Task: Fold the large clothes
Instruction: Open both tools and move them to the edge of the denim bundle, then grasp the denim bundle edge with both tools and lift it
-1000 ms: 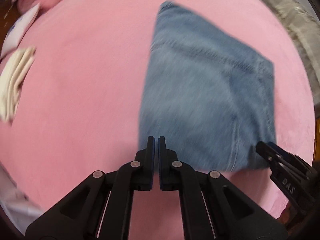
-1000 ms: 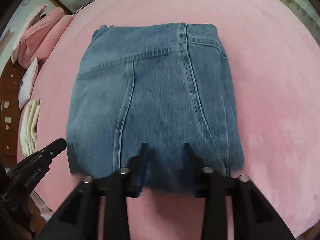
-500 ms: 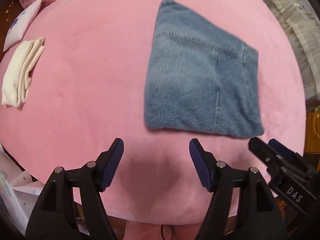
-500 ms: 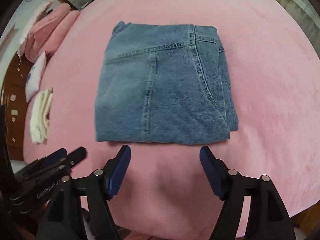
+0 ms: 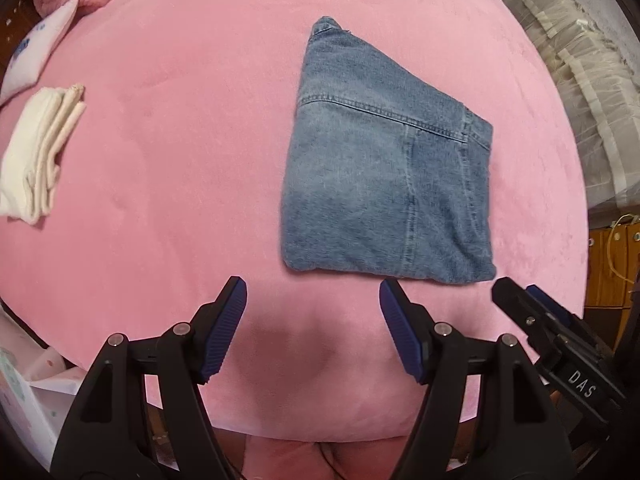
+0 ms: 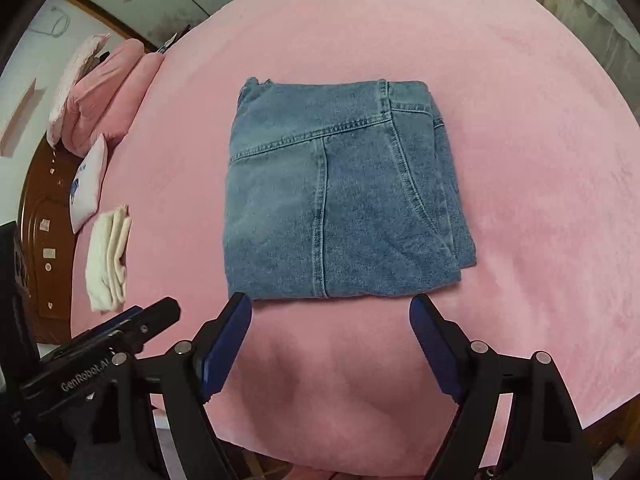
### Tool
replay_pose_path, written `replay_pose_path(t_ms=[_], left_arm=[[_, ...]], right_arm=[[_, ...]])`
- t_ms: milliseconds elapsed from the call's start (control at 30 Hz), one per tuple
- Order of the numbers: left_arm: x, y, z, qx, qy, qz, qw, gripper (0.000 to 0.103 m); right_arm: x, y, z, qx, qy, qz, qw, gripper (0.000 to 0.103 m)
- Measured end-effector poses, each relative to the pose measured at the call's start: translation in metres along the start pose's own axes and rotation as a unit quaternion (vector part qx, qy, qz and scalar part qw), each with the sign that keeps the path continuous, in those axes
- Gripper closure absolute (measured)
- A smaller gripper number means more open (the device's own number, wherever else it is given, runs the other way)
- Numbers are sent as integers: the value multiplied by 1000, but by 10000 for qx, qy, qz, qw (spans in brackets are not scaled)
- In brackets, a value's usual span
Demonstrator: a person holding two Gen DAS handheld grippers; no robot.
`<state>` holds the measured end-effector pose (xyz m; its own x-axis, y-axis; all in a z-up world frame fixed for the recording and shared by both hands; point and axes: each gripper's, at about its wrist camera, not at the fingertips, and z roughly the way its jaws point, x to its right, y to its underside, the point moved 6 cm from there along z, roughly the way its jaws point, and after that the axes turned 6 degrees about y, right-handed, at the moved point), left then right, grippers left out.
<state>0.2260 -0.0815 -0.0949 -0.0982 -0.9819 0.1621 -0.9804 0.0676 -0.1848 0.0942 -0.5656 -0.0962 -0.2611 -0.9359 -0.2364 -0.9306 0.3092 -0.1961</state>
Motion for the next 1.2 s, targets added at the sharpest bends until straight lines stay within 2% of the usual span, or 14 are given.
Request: replay_pose_path(t_ms=[200,333,500,633,767,867,1000,1100,1200], left_arm=[[-3,-10,11,-74,76,-52,9999,36],[-7,-19,43,-397,174,-46,9990,35],[-20,-44,93,-819,506,-213,9951,35],[-35,-63,125,-1044,665,-393,9915,35],[-44,-89,149,-1089,1226,-542,9850,35],[-47,-106,166,-1173,1431,-466,9816,35],[-43,-128,184,-1230,1843,-433,9742,32],[-40,-141,196,-1276,1963,-437,9712,26],[-43,-152,203,-1256,2130,-605,9671,24]], right_arm=[[9,-3,22,-215,22,203,9996,16],[24,-7,43,-408,-50,447,9982,16],[62,-24,85,-837,-151,1061,9907,16],[91,-44,123,-1006,66,1072,9891,16],[110,-62,145,-822,-382,1284,9876,16],[119,-77,161,-799,-884,1274,9847,16],[127,-94,179,-890,-1635,1337,9734,16],[129,-103,186,-1057,-1922,1147,9689,16],[133,-112,181,-959,-2044,1181,9670,17]])
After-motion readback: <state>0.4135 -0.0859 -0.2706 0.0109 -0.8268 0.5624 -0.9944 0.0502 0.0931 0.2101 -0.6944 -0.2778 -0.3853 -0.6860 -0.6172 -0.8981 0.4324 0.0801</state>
